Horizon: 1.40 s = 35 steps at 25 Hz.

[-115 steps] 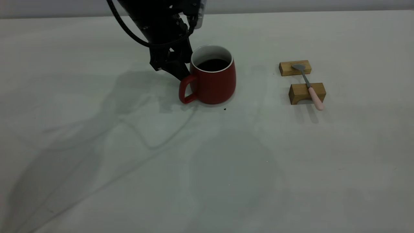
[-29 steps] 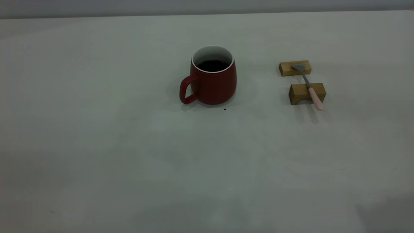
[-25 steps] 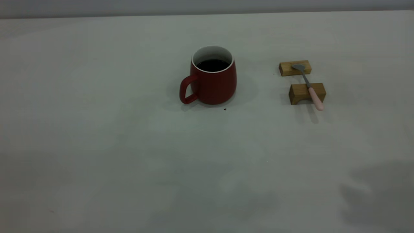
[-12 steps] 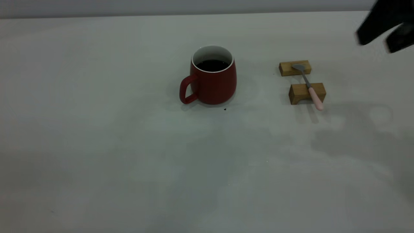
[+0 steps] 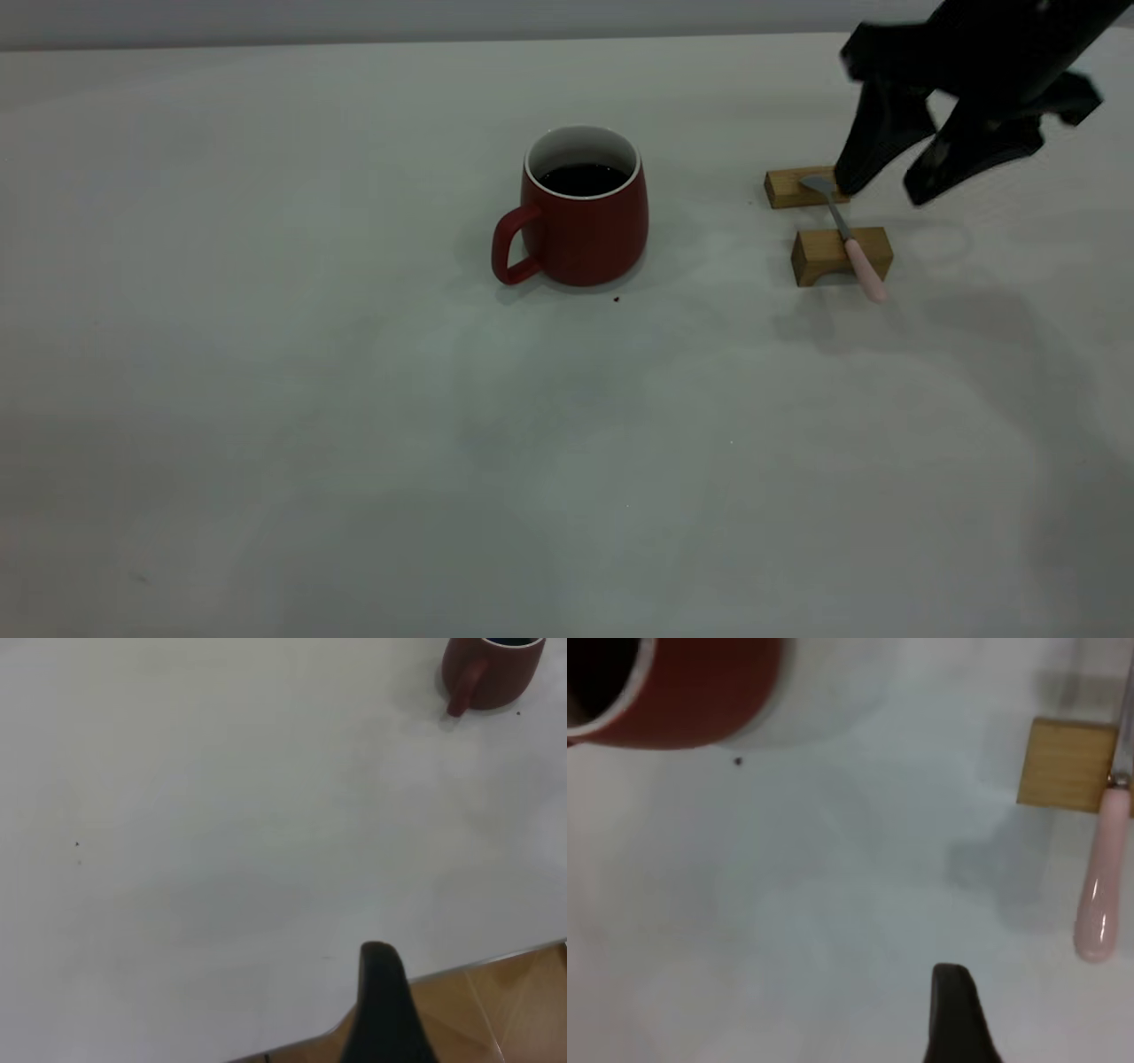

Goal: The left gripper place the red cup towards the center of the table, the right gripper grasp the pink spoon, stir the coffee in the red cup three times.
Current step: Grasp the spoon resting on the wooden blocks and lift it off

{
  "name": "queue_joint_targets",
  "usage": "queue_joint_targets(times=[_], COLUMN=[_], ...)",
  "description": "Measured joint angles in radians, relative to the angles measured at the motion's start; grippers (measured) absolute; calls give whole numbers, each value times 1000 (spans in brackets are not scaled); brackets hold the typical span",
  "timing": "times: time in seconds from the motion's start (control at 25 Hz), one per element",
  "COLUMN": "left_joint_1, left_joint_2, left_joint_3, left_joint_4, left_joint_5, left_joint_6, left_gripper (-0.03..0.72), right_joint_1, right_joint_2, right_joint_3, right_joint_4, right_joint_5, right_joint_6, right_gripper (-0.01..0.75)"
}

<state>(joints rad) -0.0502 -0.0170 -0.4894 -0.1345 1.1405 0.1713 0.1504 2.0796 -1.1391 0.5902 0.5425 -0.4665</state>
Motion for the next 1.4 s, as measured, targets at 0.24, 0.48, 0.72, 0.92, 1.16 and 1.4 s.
queue_joint_targets(times=[0.24,0.48,0.72,0.92,1.16,1.4], left_joint_1=[0,0,0,0,0,0], left_joint_2=[0,0,0,0,0,0], left_joint_3=[0,0,0,0,0,0], left_joint_4=[0,0,0,0,0,0], left_joint_5=[0,0,0,0,0,1], left_joint_6=[0,0,0,0,0,0], left_gripper=[586,586,586,586,586,586], right_joint_1=[0,0,0,0,0,0], right_joint_2=[84,170,241,301,321,277], right_joint_3=[-56,-110,-141,-171,-180,-180], right_joint_4=[-82,-87,-91,-82,-79,-71], right_joint_5=[11,11,-3,-4,-4,97], right_joint_6=[69,67,65,60,53,54], right_gripper=[530,530,530,530,358,126])
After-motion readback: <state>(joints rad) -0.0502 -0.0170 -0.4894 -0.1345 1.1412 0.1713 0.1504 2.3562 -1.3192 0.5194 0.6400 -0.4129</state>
